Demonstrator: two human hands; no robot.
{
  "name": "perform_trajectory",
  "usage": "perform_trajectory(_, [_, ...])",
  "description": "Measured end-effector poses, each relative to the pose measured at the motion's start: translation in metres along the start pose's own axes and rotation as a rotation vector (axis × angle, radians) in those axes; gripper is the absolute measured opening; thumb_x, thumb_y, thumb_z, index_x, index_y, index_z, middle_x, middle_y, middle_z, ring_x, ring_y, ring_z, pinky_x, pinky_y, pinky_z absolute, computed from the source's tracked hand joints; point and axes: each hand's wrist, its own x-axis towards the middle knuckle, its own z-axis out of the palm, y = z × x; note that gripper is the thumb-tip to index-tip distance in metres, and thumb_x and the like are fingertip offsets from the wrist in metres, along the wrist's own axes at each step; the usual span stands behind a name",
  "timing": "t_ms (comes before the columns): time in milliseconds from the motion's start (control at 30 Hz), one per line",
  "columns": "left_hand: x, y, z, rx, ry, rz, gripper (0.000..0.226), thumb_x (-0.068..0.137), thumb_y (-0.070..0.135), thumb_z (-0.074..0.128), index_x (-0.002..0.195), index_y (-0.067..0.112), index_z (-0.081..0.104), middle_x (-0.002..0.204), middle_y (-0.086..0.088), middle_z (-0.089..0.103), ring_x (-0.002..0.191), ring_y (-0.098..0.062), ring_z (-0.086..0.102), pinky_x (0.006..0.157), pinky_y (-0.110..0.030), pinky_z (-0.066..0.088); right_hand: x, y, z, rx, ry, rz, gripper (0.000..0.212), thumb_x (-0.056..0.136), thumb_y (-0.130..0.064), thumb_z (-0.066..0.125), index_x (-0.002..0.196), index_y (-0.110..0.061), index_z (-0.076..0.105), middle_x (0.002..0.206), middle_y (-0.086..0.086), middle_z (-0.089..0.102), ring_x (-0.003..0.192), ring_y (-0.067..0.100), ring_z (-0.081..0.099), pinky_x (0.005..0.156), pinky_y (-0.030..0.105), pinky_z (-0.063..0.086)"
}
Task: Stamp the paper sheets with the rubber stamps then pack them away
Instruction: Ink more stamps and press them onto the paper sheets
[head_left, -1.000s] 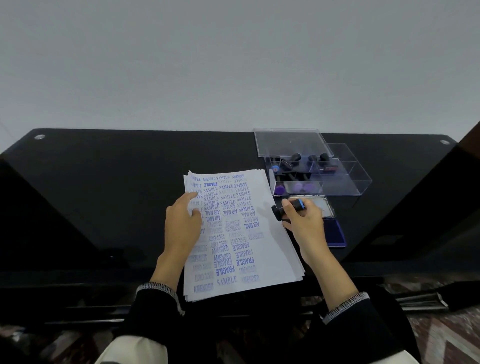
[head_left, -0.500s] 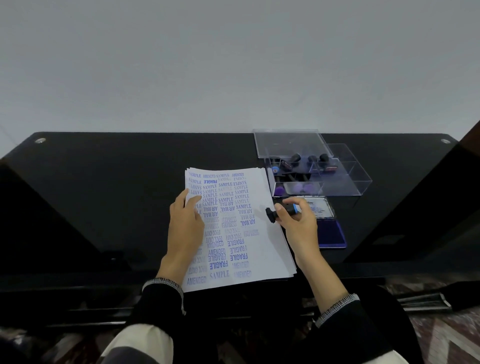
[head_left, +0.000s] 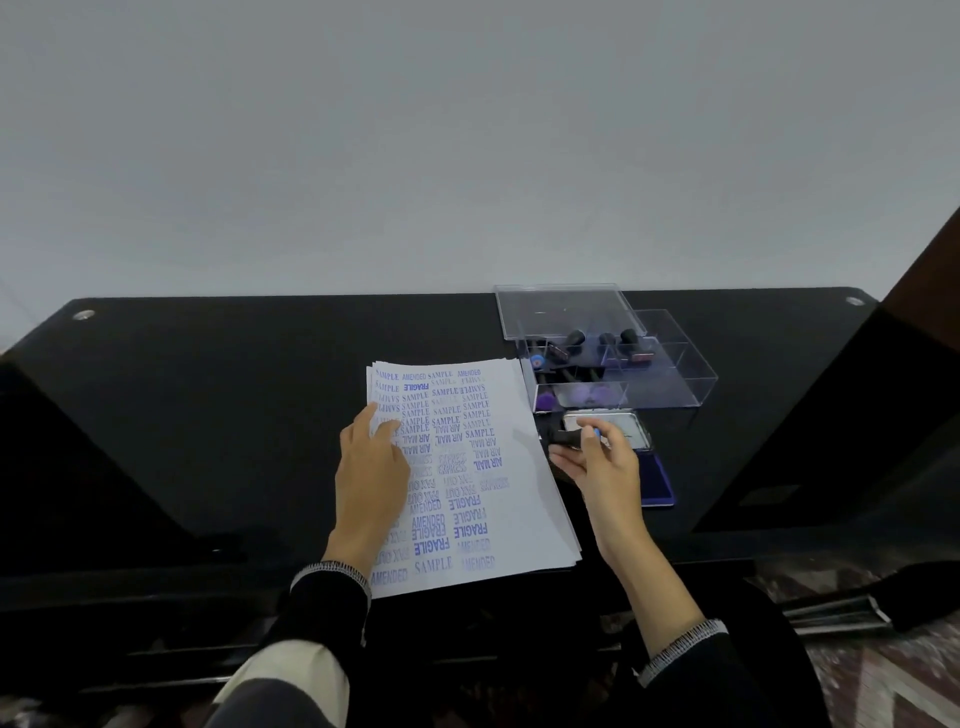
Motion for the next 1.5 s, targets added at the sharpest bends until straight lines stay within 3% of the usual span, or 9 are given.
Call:
perform_trajectory(167, [0.000, 0.000, 0.000, -0.003, 0.012, 0.007, 0.036, 0.096, 0.006, 0.044, 0.130, 0.007, 0.057, 0.151, -0.002, 0.032, 0.136, -0.019, 0.028, 0.097, -0.035, 0.043, 0.023, -0.022, 0.003, -0.015, 0.024, -0.166, 0.011, 0.097, -0.012, 0.050, 0.104, -0.007, 0.056, 0.104, 0.015, 0.063, 0.086, 0.016, 0.069, 0.078, 0.021, 0.056])
perform_trajectory(367, [0.000, 0.000, 0.000, 0.000, 0.023, 0.010, 0.036, 0.095, 0.007, 0.044, 0.129, 0.008, 0.057, 0.150, -0.002, 0.034, 0.134, -0.018, 0.031, 0.093, -0.032, 0.045, 0.075, -0.045, 0.004, -0.092, 0.065, -0.241, 0.009, 0.092, -0.014, 0.060, 0.100, -0.017, 0.063, 0.097, 0.007, 0.068, 0.094, 0.018, 0.068, 0.086, 0.030, 0.055])
perform_trajectory(500, [0.001, 0.000, 0.001, 0.009, 0.036, 0.007, 0.035, 0.096, 0.009, 0.045, 0.129, 0.008, 0.057, 0.149, -0.002, 0.036, 0.133, -0.018, 0.031, 0.091, -0.031, 0.047, 0.111, -0.048, 0.004, -0.236, 0.113, -0.240, 0.010, 0.090, -0.017, 0.062, 0.098, -0.023, 0.063, 0.101, 0.006, 0.069, 0.096, 0.018, 0.066, 0.091, 0.035, 0.053])
perform_trajectory(767, [0.004, -0.001, 0.004, 0.040, 0.045, 0.004, 0.035, 0.095, 0.010, 0.047, 0.128, 0.011, 0.058, 0.147, -0.001, 0.038, 0.130, -0.017, 0.035, 0.083, -0.025, 0.048, 0.165, -0.053, 0.019, -0.561, 0.121, -0.266, 0.022, 0.092, -0.017, 0.058, 0.112, -0.006, 0.062, 0.107, 0.012, 0.066, 0.099, 0.024, 0.063, 0.081, 0.029, 0.049])
perform_trajectory(900, [0.004, -0.002, 0.006, 0.046, 0.052, -0.002, 0.035, 0.094, 0.009, 0.047, 0.127, 0.012, 0.058, 0.146, 0.000, 0.039, 0.129, -0.017, 0.035, 0.084, -0.028, 0.050, 0.177, -0.056, 0.024, -0.663, 0.110, -0.270, 0.023, 0.090, -0.023, 0.063, 0.105, -0.005, 0.065, 0.103, 0.011, 0.068, 0.099, 0.021, 0.060, 0.076, 0.020, 0.037])
perform_trajectory(1100, [0.006, -0.004, 0.009, 0.053, 0.056, -0.007, 0.035, 0.094, 0.011, 0.048, 0.128, 0.012, 0.058, 0.145, 0.000, 0.040, 0.128, -0.016, 0.036, 0.083, -0.028, 0.051, 0.195, -0.051, 0.029, -0.811, 0.025, -0.272, 0.025, 0.093, -0.030, 0.058, 0.095, -0.006, 0.062, 0.099, 0.014, 0.064, 0.103, 0.029, 0.054, 0.078, 0.029, 0.037])
perform_trajectory(1267, [0.007, -0.004, 0.009, 0.060, 0.050, -0.021, 0.034, 0.094, 0.011, 0.049, 0.127, 0.013, 0.058, 0.145, 0.001, 0.040, 0.128, -0.016, 0.036, 0.083, -0.028, 0.051, 0.201, -0.046, 0.032, -0.899, 0.050, -0.235, 0.032, 0.096, -0.031, 0.052, 0.101, -0.001, 0.062, 0.103, 0.018, 0.063, 0.084, 0.020, 0.048, 0.070, 0.025, 0.033])
perform_trajectory(1500, [0.007, -0.004, 0.010, 0.065, 0.050, -0.018, 0.035, 0.095, 0.012, 0.048, 0.128, 0.013, 0.058, 0.146, 0.000, 0.040, 0.129, -0.017, 0.035, 0.085, -0.030, 0.052, 0.199, -0.043, 0.029, -0.974, 0.111, -0.228, 0.032, 0.097, -0.031, 0.050, 0.107, -0.003, 0.060, 0.111, 0.017, 0.059, 0.085, 0.019, 0.042, 0.071, 0.028, 0.034])
